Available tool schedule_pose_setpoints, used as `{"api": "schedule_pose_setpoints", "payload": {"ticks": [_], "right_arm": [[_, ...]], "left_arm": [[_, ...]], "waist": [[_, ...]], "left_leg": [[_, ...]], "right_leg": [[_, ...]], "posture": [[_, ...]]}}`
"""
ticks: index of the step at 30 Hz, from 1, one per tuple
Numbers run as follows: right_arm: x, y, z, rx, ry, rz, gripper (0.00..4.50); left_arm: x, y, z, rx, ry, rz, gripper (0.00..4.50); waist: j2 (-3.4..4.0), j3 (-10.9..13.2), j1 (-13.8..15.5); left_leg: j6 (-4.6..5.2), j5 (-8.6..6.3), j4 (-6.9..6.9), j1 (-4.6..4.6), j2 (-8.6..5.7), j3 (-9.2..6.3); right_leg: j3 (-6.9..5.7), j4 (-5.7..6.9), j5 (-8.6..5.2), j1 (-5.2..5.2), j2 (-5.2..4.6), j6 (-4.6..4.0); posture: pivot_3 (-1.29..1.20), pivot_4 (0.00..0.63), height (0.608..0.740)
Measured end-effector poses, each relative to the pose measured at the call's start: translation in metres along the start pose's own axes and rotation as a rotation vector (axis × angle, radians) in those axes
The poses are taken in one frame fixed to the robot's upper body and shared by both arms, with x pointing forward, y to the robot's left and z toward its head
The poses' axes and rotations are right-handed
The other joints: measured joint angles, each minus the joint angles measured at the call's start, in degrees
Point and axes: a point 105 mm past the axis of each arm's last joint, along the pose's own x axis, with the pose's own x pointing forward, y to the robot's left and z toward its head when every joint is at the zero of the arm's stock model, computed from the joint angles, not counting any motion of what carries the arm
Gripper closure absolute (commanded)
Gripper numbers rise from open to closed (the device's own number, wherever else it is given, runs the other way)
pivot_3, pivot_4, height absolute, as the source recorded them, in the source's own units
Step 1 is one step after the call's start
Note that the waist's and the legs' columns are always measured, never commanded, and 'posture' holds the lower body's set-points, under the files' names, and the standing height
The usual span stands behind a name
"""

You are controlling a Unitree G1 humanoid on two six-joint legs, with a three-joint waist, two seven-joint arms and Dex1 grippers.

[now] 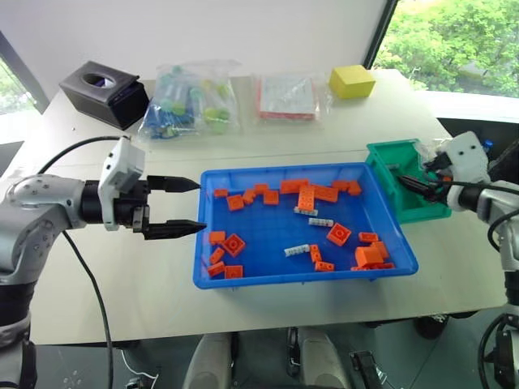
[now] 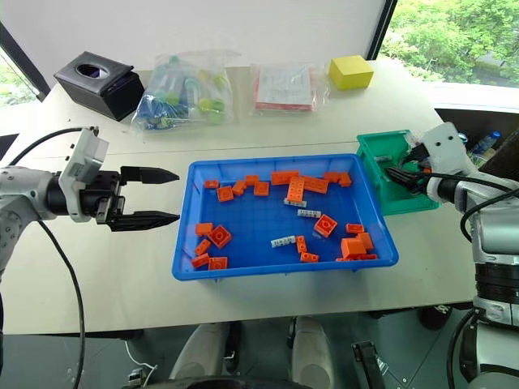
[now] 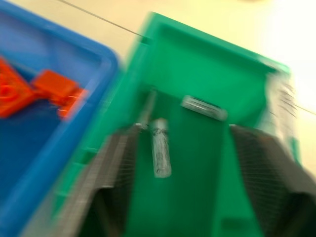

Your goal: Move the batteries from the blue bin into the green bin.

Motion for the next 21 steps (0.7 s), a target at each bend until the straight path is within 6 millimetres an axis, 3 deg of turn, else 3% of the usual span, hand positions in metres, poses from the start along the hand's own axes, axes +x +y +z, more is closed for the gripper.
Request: {"api": "schedule_pose_setpoints", "payload": {"ticks": [5, 8, 10, 13, 15, 18, 21], "right_arm": [[-0.005, -0.005, 0.003, -0.017, -0.002, -0.015, 0.03], [-0.007, 0.009, 0.015, -0.022, -0.048, 0.057, 0.03], [-0.011, 0.028, 0.034, -0.042, -0.117, 0.151, 0.03], [-0.02, 0.074, 0.062, -0.098, -0.203, 0.384, 0.03], [-0.024, 0.104, 0.069, -0.148, -0.221, 0.534, 0.03], [-0.026, 0.15, 0.057, -0.233, -0.176, 0.777, 0.03], [-0.024, 0.18, 0.038, -0.308, -0.107, 0.935, 0.03]], "left_arm": [[0.0, 0.0, 0.0, 0.001, 0.002, 0.002, 0.0], [0.0, 0.001, 0.0, 0.002, 0.003, 0.004, 0.0], [0.001, 0.0, -0.001, 0.003, 0.001, 0.001, 0.0], [0.002, 0.0, -0.002, 0.003, 0.009, -0.008, 0.0], [0.004, -0.001, -0.004, 0.001, 0.013, -0.013, 0.0], [0.004, -0.001, -0.003, 0.002, 0.01, -0.019, 0.0], [0.005, -0.001, -0.002, 0.008, 0.004, -0.025, 0.0]], "waist": [[0.0, 0.0, -0.03], [0.01, 0.01, -0.16], [0.02, 0.01, -0.2], [0.02, 0.01, -0.18], [-0.01, 0.02, -0.08], [-0.05, 0.04, 0.15], [-0.09, 0.06, 0.05]], "left_leg": [[0.0, 0.0, 0.0, 0.01, 0.01, 0.0], [0.0, 0.0, -0.01, 0.01, 0.02, 0.0], [0.0, 0.0, -0.01, 0.01, 0.05, -0.02], [0.0, 0.0, -0.01, 0.02, 0.12, -0.03], [0.0, 0.0, 0.0, 0.01, 0.13, -0.03], [0.0, 0.0, 0.01, 0.0, 0.13, -0.06], [0.0, 0.0, 0.02, -0.01, 0.12, -0.03]], "right_leg": [[0.0, 0.0, 0.0, 0.0, 0.0, 0.0], [0.0, 0.01, 0.0, -0.02, 0.01, 0.01], [0.0, 0.02, 0.03, -0.02, 0.03, 0.07], [0.0, 0.0, 0.04, -0.01, 0.04, 0.17], [0.0, -0.02, -0.08, 0.0, 0.03, 0.12], [0.0, -0.04, -0.1, 0.03, 0.02, 0.1], [0.0, -0.07, -0.09, 0.02, 0.0, 0.08]], "posture": [[0.0, 0.15, 0.692], [0.0, 0.15, 0.692], [0.0, 0.15, 0.692], [0.0, 0.15, 0.692], [0.0, 0.15, 0.692], [0.0, 0.15, 0.692], [0.0, 0.15, 0.692]]}}
